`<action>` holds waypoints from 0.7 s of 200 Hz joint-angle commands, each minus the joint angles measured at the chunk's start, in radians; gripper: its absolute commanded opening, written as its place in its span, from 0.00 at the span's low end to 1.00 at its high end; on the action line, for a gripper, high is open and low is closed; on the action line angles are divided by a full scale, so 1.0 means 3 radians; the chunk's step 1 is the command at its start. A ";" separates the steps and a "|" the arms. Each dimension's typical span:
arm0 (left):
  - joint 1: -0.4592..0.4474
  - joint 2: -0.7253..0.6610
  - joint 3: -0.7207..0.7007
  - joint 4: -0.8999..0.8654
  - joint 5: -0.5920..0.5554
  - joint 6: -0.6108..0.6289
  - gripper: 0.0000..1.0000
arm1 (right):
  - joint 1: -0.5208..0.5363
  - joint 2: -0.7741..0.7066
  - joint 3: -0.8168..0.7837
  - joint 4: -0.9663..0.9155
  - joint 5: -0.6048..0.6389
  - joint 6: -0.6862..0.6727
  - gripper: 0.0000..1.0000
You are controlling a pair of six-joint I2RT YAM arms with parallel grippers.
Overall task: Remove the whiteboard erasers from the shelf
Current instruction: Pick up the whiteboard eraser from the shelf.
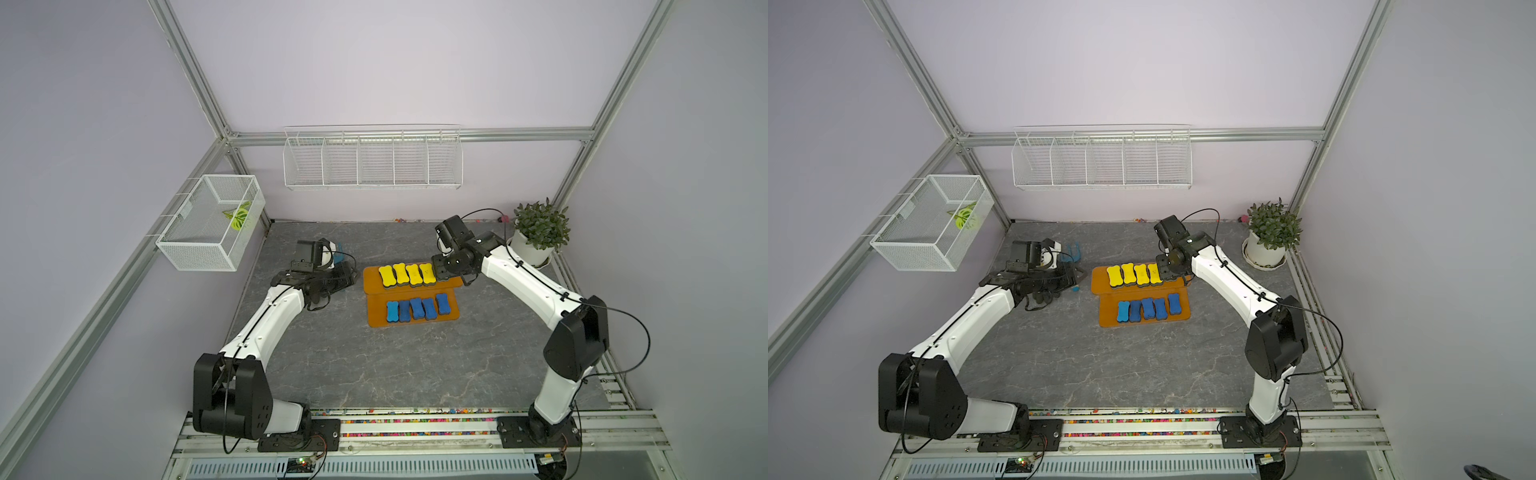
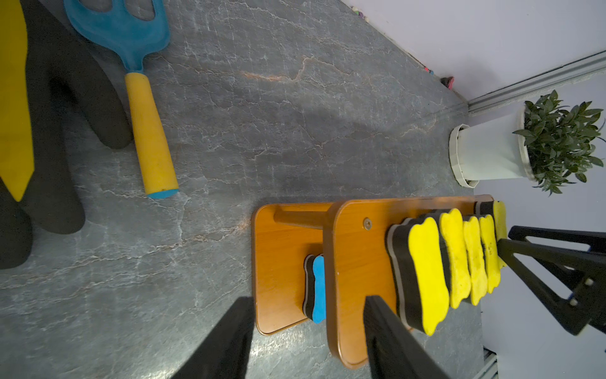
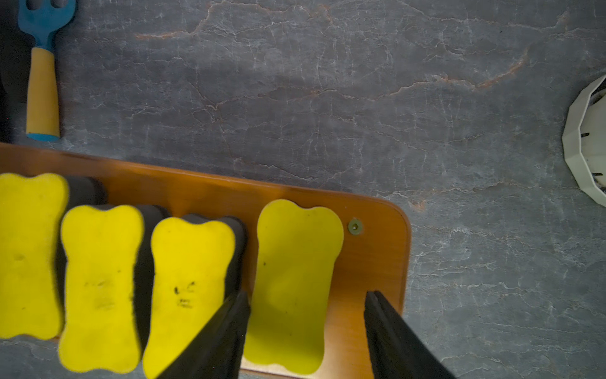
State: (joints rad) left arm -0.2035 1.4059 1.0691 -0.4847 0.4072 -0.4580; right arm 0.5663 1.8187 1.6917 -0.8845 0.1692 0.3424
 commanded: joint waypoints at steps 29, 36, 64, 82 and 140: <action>-0.0016 -0.0023 0.0087 -0.0006 -0.0074 0.0059 0.59 | 0.0025 0.0052 0.0050 -0.0110 0.0061 -0.0067 0.61; -0.0013 -0.0023 0.0087 -0.0007 -0.0077 0.0058 0.59 | 0.0025 0.0066 0.0052 -0.0100 0.0051 -0.0071 0.61; -0.0013 -0.0026 0.0092 -0.0019 -0.0075 0.0069 0.59 | 0.0025 0.0126 0.0077 -0.0090 0.0039 -0.0083 0.61; -0.0014 -0.0034 0.0092 -0.0021 -0.0074 0.0069 0.59 | 0.0026 0.0168 0.0098 -0.0099 0.0051 -0.0083 0.61; -0.0014 -0.0063 0.0092 -0.0042 -0.0125 0.0080 0.59 | 0.0025 0.0243 0.0149 -0.0099 0.0080 -0.0076 0.55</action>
State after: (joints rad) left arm -0.2035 1.4059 1.0691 -0.4850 0.3882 -0.4572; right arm 0.5694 1.8763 1.7210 -0.8921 0.1768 0.3260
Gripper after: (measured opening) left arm 0.592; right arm 0.582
